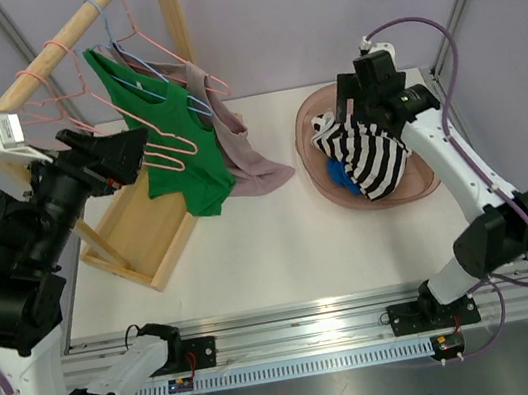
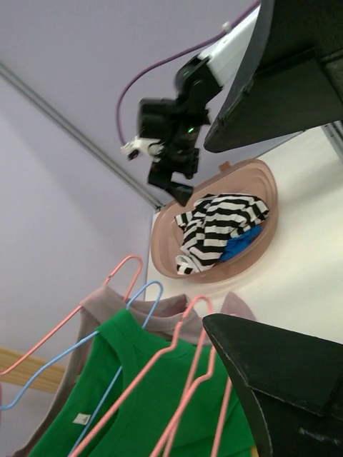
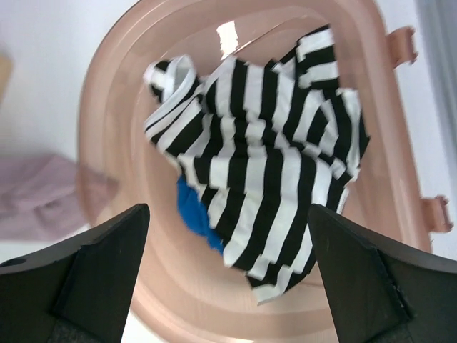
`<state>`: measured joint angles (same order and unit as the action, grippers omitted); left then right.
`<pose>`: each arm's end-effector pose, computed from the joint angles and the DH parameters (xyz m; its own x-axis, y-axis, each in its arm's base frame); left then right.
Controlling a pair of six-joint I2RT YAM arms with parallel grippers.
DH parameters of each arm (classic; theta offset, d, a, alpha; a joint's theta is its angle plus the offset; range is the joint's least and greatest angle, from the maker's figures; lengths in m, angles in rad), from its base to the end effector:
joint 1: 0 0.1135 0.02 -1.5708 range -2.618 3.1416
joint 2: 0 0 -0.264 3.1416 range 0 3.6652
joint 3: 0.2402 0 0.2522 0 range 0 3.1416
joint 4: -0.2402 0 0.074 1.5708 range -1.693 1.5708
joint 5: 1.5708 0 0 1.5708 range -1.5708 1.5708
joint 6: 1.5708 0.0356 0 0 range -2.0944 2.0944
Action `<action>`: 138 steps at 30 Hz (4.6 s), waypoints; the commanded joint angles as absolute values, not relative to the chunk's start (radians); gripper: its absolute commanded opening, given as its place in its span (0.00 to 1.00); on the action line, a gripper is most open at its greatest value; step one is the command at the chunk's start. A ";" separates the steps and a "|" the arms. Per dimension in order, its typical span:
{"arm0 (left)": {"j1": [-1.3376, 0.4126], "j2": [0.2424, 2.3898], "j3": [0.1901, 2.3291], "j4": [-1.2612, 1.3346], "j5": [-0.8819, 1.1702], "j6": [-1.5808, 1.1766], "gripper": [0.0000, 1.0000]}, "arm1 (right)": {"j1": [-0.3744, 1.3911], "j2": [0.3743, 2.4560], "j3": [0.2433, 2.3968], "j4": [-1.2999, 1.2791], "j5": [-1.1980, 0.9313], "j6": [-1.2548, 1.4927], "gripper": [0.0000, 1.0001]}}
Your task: Remove the tank top from the hanger
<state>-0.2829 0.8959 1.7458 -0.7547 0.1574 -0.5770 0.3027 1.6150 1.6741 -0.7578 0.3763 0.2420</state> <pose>0.0756 -0.0278 0.5536 -0.1556 -0.5158 -0.8424 0.4064 0.7439 -0.5305 0.3424 0.0932 0.3827 -0.5982 0.0467 -0.8000 0.1387 0.9893 -0.0460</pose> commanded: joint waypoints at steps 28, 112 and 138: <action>-0.393 1.580 2.255 -0.782 -0.480 -0.474 0.78 | 0.302 0.677 1.031 -0.606 -0.340 0.422 0.97; -0.975 0.560 0.775 -0.067 0.016 -1.054 0.00 | 0.405 0.797 0.776 -0.061 -0.516 0.709 0.97; -1.399 0.805 0.830 0.124 -0.320 -0.994 0.00 | 0.621 0.899 0.735 -0.041 -0.216 0.580 0.18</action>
<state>-1.3869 0.8181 0.7734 0.0032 -0.2665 -1.0168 0.6151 0.9218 0.7437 -0.0910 -0.2478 0.5930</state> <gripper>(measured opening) 0.024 0.241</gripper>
